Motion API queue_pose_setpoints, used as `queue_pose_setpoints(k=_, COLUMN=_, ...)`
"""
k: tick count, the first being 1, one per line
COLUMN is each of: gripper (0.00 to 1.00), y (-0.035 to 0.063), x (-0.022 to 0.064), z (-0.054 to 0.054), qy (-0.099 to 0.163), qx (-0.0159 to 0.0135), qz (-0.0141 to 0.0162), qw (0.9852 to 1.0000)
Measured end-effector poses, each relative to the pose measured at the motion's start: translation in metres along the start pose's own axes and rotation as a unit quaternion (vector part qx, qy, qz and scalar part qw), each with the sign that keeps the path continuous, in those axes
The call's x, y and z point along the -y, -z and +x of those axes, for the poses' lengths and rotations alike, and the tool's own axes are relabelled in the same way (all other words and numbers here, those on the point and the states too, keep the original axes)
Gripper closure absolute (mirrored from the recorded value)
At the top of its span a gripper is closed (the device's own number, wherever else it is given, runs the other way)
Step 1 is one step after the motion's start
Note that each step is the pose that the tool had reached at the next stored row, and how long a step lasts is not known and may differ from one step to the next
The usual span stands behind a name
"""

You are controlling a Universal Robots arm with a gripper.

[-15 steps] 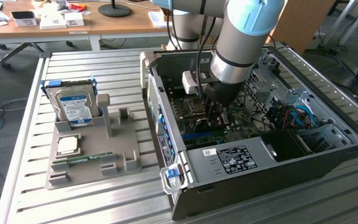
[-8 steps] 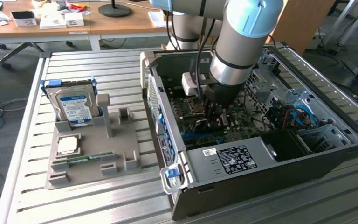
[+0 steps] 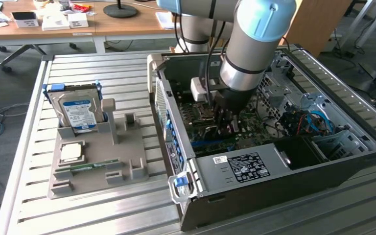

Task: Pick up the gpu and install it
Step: 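Insert the gpu into the slot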

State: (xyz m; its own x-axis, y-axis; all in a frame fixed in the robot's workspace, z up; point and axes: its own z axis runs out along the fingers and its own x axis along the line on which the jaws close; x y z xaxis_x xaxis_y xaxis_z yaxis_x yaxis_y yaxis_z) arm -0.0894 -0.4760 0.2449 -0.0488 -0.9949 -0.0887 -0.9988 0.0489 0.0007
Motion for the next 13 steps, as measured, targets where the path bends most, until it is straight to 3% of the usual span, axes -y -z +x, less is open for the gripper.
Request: queue_pose_setpoints(k=13, gripper=0.73, y=-0.0031, x=-0.0009, z=0.0004, qy=0.0, qx=-0.0003, qz=0.0, qw=1.0)
